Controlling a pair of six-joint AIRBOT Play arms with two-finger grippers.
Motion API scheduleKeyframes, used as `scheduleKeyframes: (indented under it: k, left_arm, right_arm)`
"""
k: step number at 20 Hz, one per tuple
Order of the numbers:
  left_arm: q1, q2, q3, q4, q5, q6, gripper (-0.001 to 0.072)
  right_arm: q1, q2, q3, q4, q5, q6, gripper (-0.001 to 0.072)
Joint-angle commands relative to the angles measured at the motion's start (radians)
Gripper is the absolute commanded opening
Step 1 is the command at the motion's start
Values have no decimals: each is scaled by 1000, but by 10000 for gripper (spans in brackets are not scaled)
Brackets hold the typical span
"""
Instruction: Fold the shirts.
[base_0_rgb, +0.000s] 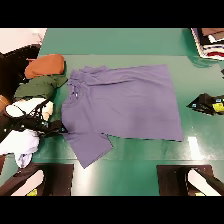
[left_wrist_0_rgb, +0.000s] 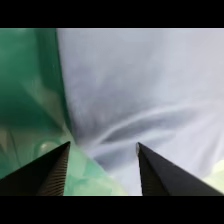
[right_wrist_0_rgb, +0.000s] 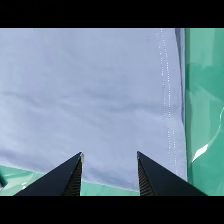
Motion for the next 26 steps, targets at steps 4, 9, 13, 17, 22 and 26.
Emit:
scheduleKeyframes:
  k: [4,9,13,17,22,26]
  left_arm:
    - [0,5,-67,-26,82,0,473]
    - [0,26,-34,-93,84,34,20]
    - [0,80,30,-95,55,34,21]
    - [0,80,45,-101,71,34,21]
    - [0,80,45,-101,82,34,21]
    - [0,80,45,-101,81,34,21]
  right_arm:
    - [-2,31,-23,2,-6,-1,386]
    - [-26,31,-67,-105,48,1,386]
    - [-200,31,-256,-122,33,0,465]
    - [-307,31,-419,-112,-19,-4,505]
    - [-305,15,-515,-24,-97,-18,467]
    - [-280,-94,-515,11,-109,-35,425]
